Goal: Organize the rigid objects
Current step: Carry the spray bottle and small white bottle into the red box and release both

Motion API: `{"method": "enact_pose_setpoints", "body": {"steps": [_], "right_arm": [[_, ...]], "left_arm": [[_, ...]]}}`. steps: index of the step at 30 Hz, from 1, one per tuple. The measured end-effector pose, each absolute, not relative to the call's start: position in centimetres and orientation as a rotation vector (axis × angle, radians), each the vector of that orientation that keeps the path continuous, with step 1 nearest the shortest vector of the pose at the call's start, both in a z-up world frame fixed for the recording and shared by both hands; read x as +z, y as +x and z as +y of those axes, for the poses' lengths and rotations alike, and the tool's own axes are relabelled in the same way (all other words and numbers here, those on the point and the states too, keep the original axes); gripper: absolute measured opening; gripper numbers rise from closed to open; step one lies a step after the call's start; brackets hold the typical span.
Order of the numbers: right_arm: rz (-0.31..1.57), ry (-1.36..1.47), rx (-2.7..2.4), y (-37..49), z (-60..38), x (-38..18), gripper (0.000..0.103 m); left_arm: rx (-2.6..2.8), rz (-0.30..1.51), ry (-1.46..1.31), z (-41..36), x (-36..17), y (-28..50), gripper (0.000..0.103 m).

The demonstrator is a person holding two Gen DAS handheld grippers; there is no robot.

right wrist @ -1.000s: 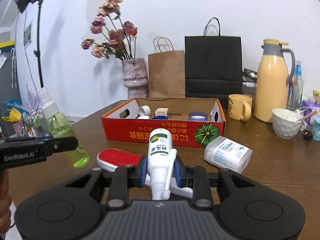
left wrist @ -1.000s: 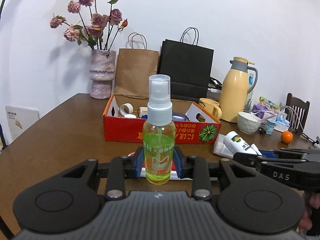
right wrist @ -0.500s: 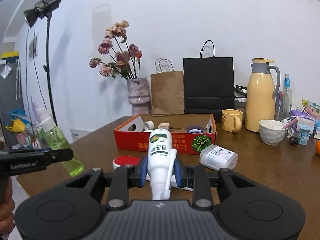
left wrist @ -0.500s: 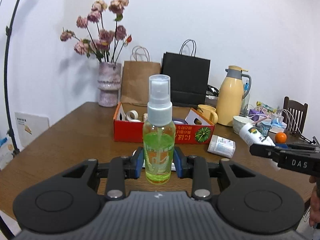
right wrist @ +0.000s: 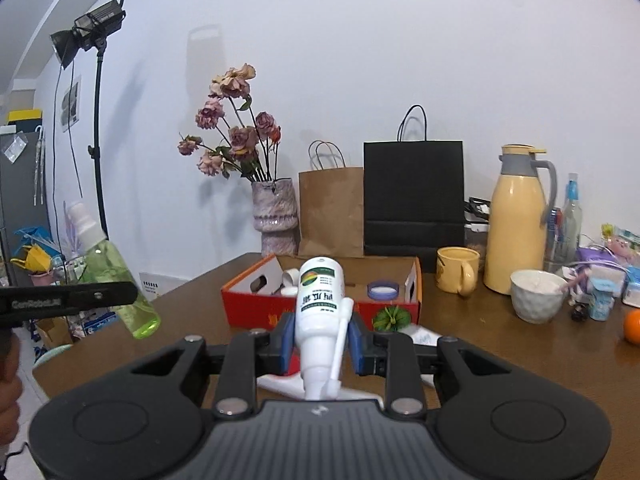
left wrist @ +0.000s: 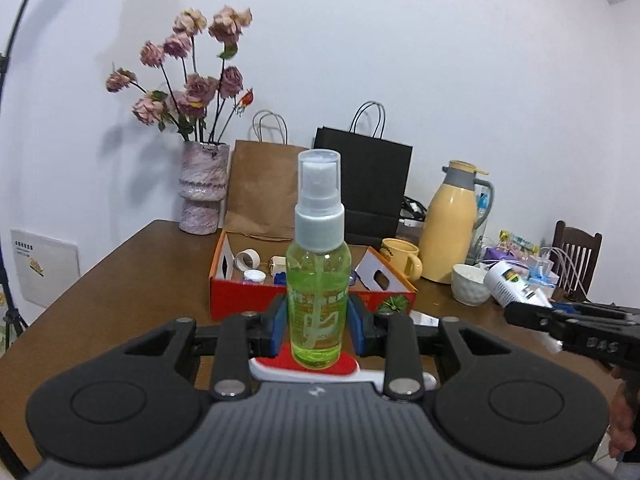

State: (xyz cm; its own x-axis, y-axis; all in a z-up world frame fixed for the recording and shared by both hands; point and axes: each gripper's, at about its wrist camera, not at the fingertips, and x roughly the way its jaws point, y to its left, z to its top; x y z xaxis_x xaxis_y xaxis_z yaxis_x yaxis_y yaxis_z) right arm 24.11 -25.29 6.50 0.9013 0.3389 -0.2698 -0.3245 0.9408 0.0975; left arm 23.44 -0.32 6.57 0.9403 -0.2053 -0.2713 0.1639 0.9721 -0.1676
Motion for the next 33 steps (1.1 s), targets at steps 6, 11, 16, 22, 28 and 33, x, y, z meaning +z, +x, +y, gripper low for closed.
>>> {"method": "enact_pose_setpoints", "body": {"steps": [6,11,16,22,28,33], "right_arm": [[0.312,0.065,0.382,31.4,-25.1,8.7,0.027],[0.347,0.032,0.405,38.5,-23.8,9.9,0.027],[0.476,0.032,0.462,47.2,-22.9,9.9,0.027],[0.69,0.14,0.478,57.7,-21.4,6.4,0.027],[0.767,0.124,0.397,62.6,-19.2,1.0,0.027],[0.793,0.174,0.373,64.0,-18.7,-1.9,0.027]], "left_arm": [[-0.227,0.34,-0.15,-0.2,8.4,31.8,0.031],[-0.304,0.472,-0.165,-0.1,9.2,40.0,0.031],[-0.389,0.674,-0.199,0.6,9.0,48.3,0.031],[-0.317,0.876,-0.229,0.4,5.7,56.7,0.031],[-0.272,1.009,-0.249,0.5,0.9,60.7,0.031],[-0.263,1.034,-0.242,0.5,-0.4,62.0,0.031]]}}
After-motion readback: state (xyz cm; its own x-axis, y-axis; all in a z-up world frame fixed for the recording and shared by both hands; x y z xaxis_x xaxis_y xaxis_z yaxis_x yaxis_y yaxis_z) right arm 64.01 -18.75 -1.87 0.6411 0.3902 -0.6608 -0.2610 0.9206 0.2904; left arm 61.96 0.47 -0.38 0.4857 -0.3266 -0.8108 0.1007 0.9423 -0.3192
